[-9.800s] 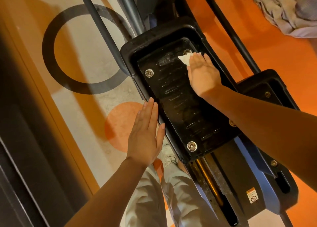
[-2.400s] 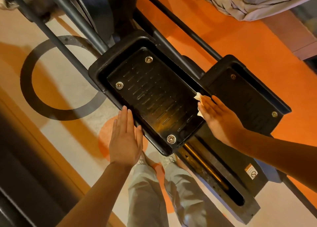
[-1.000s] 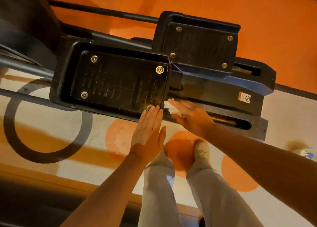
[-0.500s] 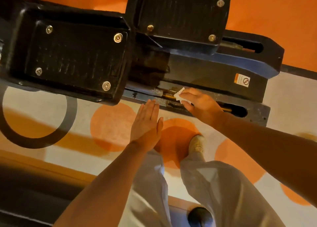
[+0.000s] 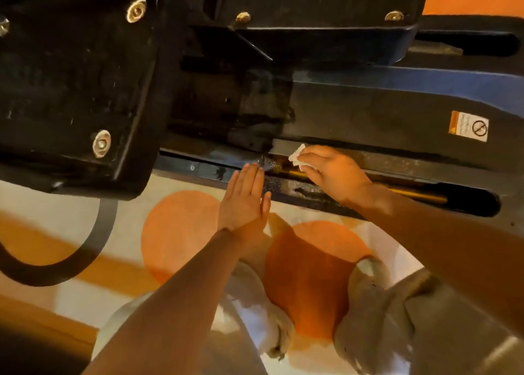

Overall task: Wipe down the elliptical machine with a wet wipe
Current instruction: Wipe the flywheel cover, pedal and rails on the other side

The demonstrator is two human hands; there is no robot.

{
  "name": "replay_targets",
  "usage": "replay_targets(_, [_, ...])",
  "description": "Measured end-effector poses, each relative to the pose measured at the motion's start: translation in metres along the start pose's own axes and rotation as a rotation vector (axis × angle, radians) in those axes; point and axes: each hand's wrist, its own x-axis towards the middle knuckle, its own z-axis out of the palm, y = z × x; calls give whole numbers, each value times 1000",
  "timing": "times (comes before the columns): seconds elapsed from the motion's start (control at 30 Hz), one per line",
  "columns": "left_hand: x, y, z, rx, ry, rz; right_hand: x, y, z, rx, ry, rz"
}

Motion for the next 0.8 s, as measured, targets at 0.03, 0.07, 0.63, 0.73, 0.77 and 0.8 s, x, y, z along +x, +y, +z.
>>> replay_targets(0.03, [6, -9, 10, 9, 21, 0, 10, 3, 8, -12, 10, -17])
replay_targets(0.07, [12, -18, 19, 13, 39, -1, 20, 6, 17, -19, 22, -33])
replay_targets(0.63, [41, -87, 70, 145, 454, 98, 113, 36, 80, -592, -128, -409])
replay_targets(0.73, [34, -92, 73, 171, 503, -32, 110, 41, 73, -518, -275, -386])
replay_targets(0.77, [32, -94, 74, 181, 522, -59, 112, 44, 74, -481, -309, -364])
replay_targets(0.8, [30, -95, 75, 194, 531, -81, 112, 43, 74, -443, -314, -362])
